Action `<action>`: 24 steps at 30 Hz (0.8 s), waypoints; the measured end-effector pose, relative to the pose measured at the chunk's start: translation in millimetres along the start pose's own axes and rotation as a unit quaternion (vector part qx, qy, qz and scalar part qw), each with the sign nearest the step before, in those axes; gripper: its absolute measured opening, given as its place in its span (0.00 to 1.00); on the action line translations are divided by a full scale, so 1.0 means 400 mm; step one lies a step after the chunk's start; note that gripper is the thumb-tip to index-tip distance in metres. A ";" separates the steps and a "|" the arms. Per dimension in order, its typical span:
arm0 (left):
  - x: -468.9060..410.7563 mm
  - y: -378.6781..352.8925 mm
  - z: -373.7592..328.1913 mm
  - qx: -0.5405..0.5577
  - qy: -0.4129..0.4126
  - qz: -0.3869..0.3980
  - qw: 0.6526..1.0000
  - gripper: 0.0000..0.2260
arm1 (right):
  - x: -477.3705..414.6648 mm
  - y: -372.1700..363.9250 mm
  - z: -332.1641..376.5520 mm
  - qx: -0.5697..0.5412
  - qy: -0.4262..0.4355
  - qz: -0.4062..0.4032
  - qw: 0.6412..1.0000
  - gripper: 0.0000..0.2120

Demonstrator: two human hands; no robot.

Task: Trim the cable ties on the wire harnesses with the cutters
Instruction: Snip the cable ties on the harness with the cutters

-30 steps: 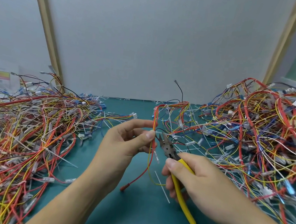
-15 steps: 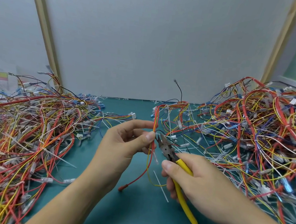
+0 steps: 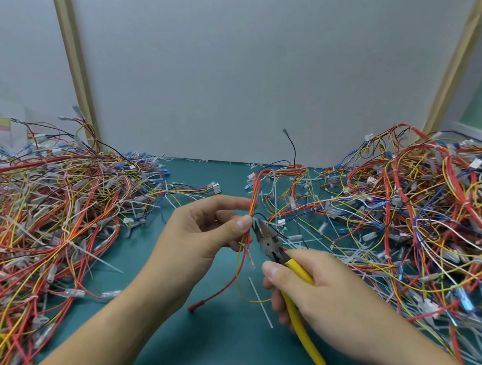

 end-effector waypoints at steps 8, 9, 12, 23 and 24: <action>0.000 -0.004 0.001 -0.002 0.002 0.005 1.000 0.09 | -0.001 0.002 0.000 0.024 -0.002 -0.007 1.000 0.16; 0.000 -0.005 0.001 -0.001 0.001 0.005 1.000 0.09 | -0.002 0.002 0.000 0.027 -0.002 -0.007 1.000 0.16; 0.001 -0.005 0.000 -0.007 0.003 0.003 1.000 0.10 | -0.002 0.002 -0.002 0.037 0.000 -0.008 0.999 0.17; 0.003 -0.009 0.000 -0.024 0.005 -0.002 1.000 0.10 | 0.000 0.010 -0.003 0.144 0.011 -0.050 0.988 0.22; 0.003 -0.010 0.001 -0.024 0.004 -0.003 1.000 0.10 | -0.001 0.011 -0.005 0.149 0.007 -0.050 0.988 0.23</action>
Point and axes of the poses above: each hand's wrist, its own x-axis away from the middle knuckle, its own y-axis out of the back of the hand, z = x × y, the point moved 4 cm from there along -x, towards the middle knuckle, and after that the axes turned 3 degrees about z, right-handed, at the moved point
